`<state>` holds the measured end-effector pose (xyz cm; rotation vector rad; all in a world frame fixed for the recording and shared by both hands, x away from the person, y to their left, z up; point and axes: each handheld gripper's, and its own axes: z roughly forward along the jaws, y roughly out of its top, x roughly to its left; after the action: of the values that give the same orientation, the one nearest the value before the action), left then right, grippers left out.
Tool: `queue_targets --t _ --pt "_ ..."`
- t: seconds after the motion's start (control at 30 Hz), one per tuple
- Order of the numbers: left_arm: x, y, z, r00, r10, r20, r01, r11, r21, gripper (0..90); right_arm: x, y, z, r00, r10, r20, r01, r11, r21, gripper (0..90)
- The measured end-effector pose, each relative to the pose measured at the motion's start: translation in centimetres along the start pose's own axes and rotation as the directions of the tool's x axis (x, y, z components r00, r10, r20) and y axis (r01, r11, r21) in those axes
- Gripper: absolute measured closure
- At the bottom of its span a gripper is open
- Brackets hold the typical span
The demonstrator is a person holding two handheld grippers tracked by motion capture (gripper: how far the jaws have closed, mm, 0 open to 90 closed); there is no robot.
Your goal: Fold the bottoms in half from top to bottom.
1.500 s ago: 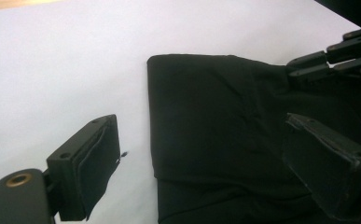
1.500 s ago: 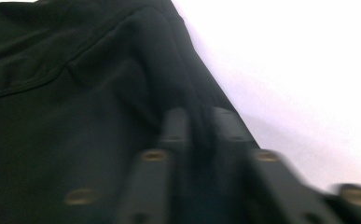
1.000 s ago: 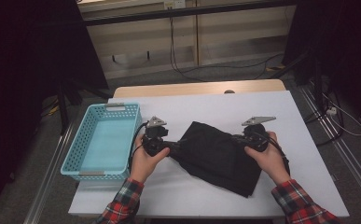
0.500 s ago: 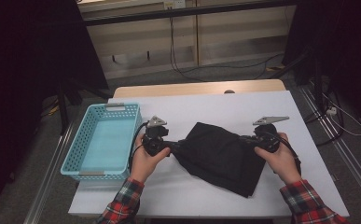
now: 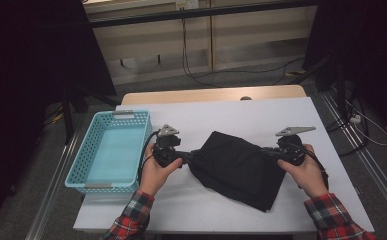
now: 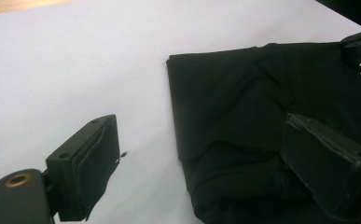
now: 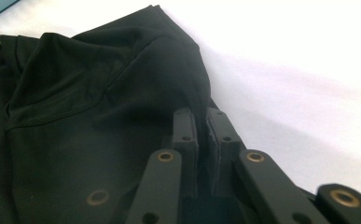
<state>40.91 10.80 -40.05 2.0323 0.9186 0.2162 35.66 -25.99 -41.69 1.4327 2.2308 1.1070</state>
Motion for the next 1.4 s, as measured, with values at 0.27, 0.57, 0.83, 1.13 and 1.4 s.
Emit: queue_targets --t 0.27,0.57,0.83,1.13,1.4 --pt "-0.1 0.0 0.1 1.0000 -0.001 0.004 0.001 1.0000 0.007 11.5 -0.3 -0.4 -0.5 1.0000 0.002 0.006 -0.002 1.000 -0.003 84.0" --pt "0.0 -0.1 0.2 1.0000 0.004 0.005 -0.004 0.9999 0.013 11.4 -0.6 -0.6 -1.2 1.0000 0.008 -0.004 -0.008 1.000 -0.009 84.0" --pt "0.0 -0.1 0.2 1.0000 0.000 0.007 0.000 0.9999 0.017 11.3 -1.3 -1.2 -1.8 0.9997 0.026 0.002 -0.026 1.000 -0.009 84.0" --pt "-0.1 -0.1 0.3 1.0000 0.000 0.007 0.000 0.9998 0.022 11.2 -1.4 -1.8 -2.5 0.9996 0.030 0.002 -0.030 1.000 -0.006 84.0" --pt "-0.1 -0.1 0.2 1.0000 -0.002 0.008 0.002 0.9999 0.017 11.3 -1.5 -2.6 -2.8 0.9993 0.037 0.005 -0.037 0.999 0.021 84.0"
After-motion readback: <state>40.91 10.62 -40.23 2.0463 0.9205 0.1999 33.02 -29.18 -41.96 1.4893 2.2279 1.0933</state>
